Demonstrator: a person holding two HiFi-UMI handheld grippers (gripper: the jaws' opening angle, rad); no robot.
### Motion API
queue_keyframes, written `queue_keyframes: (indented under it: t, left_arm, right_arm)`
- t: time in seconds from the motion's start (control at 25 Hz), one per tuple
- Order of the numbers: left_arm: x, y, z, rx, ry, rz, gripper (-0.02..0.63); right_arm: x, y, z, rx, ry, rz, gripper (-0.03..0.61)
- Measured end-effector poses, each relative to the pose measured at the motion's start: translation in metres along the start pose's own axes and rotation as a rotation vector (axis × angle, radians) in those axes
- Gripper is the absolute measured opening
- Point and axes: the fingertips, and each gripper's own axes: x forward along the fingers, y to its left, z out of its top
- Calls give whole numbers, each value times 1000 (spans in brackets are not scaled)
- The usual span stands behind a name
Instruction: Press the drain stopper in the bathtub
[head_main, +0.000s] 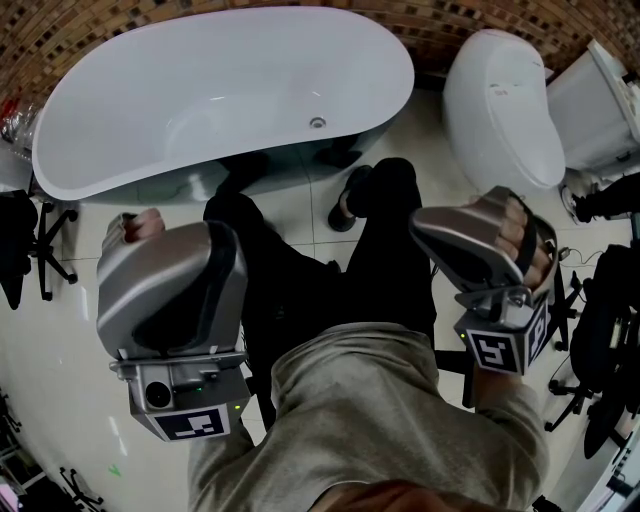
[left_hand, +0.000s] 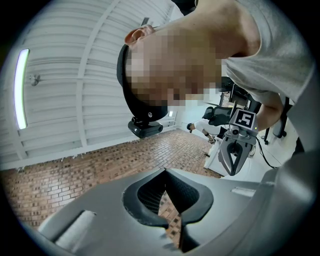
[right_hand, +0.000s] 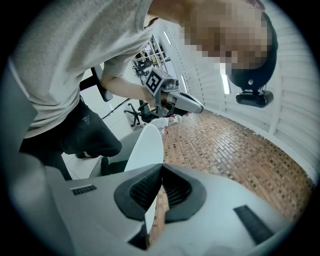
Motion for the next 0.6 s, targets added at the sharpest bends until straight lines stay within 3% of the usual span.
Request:
queue_keyframes:
  t: [0.36,0.6]
  left_arm:
    - [1,0,-5,-5,13,-3,9]
    - [-2,0,-9,-21,40,0,9]
  right_arm:
    - [2,2,-2,8,2,11,0]
    - [-3,-3,-2,61,-14,-26,0]
